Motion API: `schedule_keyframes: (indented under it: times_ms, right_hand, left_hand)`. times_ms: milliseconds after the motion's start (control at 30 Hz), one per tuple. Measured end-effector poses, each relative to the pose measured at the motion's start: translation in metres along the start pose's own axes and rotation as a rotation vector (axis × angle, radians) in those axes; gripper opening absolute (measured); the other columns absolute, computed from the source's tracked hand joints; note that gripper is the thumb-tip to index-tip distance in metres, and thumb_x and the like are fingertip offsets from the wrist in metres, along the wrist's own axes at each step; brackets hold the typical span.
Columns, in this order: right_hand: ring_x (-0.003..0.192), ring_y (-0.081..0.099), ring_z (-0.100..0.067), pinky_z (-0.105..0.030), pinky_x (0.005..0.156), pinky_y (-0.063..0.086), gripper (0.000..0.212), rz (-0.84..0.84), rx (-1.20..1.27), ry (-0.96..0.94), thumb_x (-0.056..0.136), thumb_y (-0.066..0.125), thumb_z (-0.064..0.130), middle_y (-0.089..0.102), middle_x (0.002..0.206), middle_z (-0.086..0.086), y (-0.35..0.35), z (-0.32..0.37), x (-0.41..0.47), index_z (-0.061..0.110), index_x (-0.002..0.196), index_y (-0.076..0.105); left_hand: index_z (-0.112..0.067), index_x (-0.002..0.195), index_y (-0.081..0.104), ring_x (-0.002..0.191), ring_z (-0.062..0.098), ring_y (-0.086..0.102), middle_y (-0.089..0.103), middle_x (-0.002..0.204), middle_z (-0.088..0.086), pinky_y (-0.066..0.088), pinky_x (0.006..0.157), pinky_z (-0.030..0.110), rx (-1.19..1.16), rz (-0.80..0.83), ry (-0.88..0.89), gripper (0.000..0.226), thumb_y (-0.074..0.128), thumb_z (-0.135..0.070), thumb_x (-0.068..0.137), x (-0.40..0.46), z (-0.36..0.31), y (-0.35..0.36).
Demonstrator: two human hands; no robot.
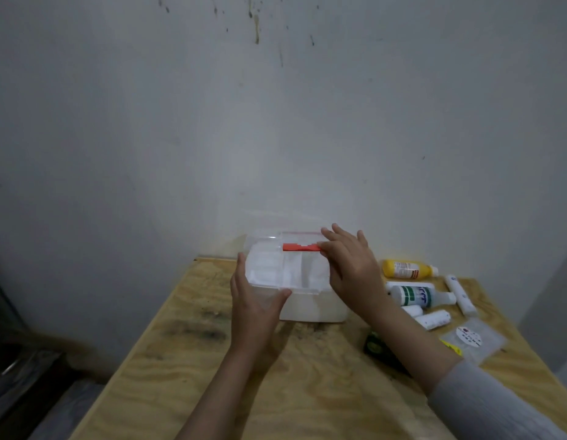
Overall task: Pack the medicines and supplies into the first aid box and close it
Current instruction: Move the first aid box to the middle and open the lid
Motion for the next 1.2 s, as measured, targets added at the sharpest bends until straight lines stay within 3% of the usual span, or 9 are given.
schedule_keyframes:
  times_ms: [200, 300, 400, 567, 767, 867, 967, 1033, 1200]
  right_hand:
    - [0.108, 0.062, -0.038, -0.064, 0.094, 0.044, 0.015, 0.024, -0.149, 0.034, 0.088, 0.055, 0.007, 0.07, 0.108, -0.018, 0.005, -0.022, 0.056, 0.006, 0.1, 0.062]
    - [0.117, 0.056, -0.04, -0.067, 0.102, 0.031, 0.015, 0.116, -0.228, 0.104, 0.089, 0.055, 0.006, 0.068, 0.111, -0.014, 0.017, -0.036, 0.077, 0.008, 0.104, 0.058]
    - [0.132, 0.04, -0.038, -0.065, 0.109, 0.018, 0.022, 0.251, -0.298, 0.157, 0.092, 0.049, 0.016, 0.056, 0.132, -0.014, 0.031, -0.045, 0.086, 0.009, 0.113, 0.052]
    - [0.14, 0.025, -0.036, -0.064, 0.111, 0.012, 0.04, 0.346, -0.342, 0.23, 0.091, 0.049, 0.029, 0.036, 0.148, -0.016, 0.041, -0.055, 0.09, 0.015, 0.128, 0.041]
    - [0.144, 0.012, -0.036, -0.062, 0.112, 0.007, 0.057, 0.433, -0.271, 0.286, 0.092, 0.048, 0.036, 0.019, 0.155, -0.017, 0.034, -0.069, 0.086, 0.029, 0.143, 0.024]
    - [0.142, 0.021, -0.031, -0.06, 0.114, 0.014, 0.055, 0.319, -0.023, 0.382, 0.091, 0.051, 0.033, 0.03, 0.152, -0.014, 0.012, -0.08, 0.086, 0.027, 0.142, 0.03]
    - [0.131, 0.041, -0.022, -0.037, 0.11, 0.03, 0.039, 0.194, 0.173, 0.466, 0.09, 0.054, 0.028, 0.052, 0.137, -0.008, -0.025, -0.075, 0.072, 0.018, 0.128, 0.052]
    - [0.122, 0.048, -0.016, -0.028, 0.099, 0.034, 0.033, 0.236, 0.202, 0.489, 0.09, 0.056, 0.028, 0.057, 0.128, -0.001, -0.048, -0.069, 0.049, 0.019, 0.121, 0.057]
    - [0.101, 0.058, -0.012, -0.032, 0.085, 0.045, 0.031, 0.347, 0.157, 0.597, 0.081, 0.067, 0.031, 0.063, 0.109, 0.008, -0.104, -0.071, -0.037, 0.028, 0.112, 0.061]
  left_hand:
    - [-0.042, 0.145, 0.006, 0.136, 0.021, 0.031, 0.023, 0.152, -0.005, 0.044, 0.099, 0.044, -0.028, 0.038, -0.047, 0.107, 0.08, -0.034, 0.07, 0.008, 0.005, -0.002]
    - [-0.042, 0.144, 0.008, 0.134, 0.02, 0.034, 0.026, 0.149, -0.006, 0.047, 0.098, 0.045, -0.021, 0.033, -0.066, 0.107, 0.082, -0.035, 0.067, 0.009, 0.007, -0.002]
    - [-0.04, 0.144, 0.01, 0.133, 0.02, 0.035, 0.028, 0.148, -0.005, 0.048, 0.099, 0.045, -0.033, 0.03, -0.082, 0.106, 0.082, -0.032, 0.067, 0.009, 0.008, -0.002]
    - [-0.042, 0.141, 0.014, 0.132, 0.02, 0.036, 0.03, 0.145, -0.007, 0.05, 0.096, 0.049, -0.045, 0.039, -0.085, 0.101, 0.082, -0.035, 0.067, 0.009, 0.012, -0.003]
    - [-0.038, 0.14, 0.016, 0.13, 0.017, 0.037, 0.031, 0.144, -0.007, 0.051, 0.096, 0.043, -0.074, 0.046, -0.051, 0.097, 0.081, -0.035, 0.068, 0.008, 0.014, -0.003]
    - [-0.041, 0.137, 0.018, 0.127, 0.017, 0.04, 0.033, 0.14, -0.007, 0.051, 0.096, 0.04, -0.109, 0.043, -0.045, 0.094, 0.081, -0.034, 0.068, 0.007, 0.014, -0.003]
    - [-0.043, 0.135, 0.02, 0.125, 0.017, 0.042, 0.035, 0.139, -0.007, 0.051, 0.095, 0.04, -0.119, 0.043, -0.046, 0.092, 0.082, -0.035, 0.067, 0.009, 0.017, -0.003]
    - [-0.042, 0.135, 0.019, 0.125, 0.017, 0.042, 0.035, 0.138, -0.008, 0.052, 0.095, 0.04, -0.116, 0.044, -0.044, 0.093, 0.082, -0.037, 0.067, 0.011, 0.02, -0.002]
    - [-0.038, 0.135, 0.021, 0.125, 0.016, 0.042, 0.035, 0.139, -0.007, 0.05, 0.097, 0.043, -0.106, 0.028, -0.028, 0.093, 0.082, -0.037, 0.066, 0.014, 0.027, -0.001]
Point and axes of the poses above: each hand's wrist, its own x-axis towards the middle knuckle, its own y-axis out of the palm, z = x × y, the point moved 6 cm from there along x, towards the middle knuckle
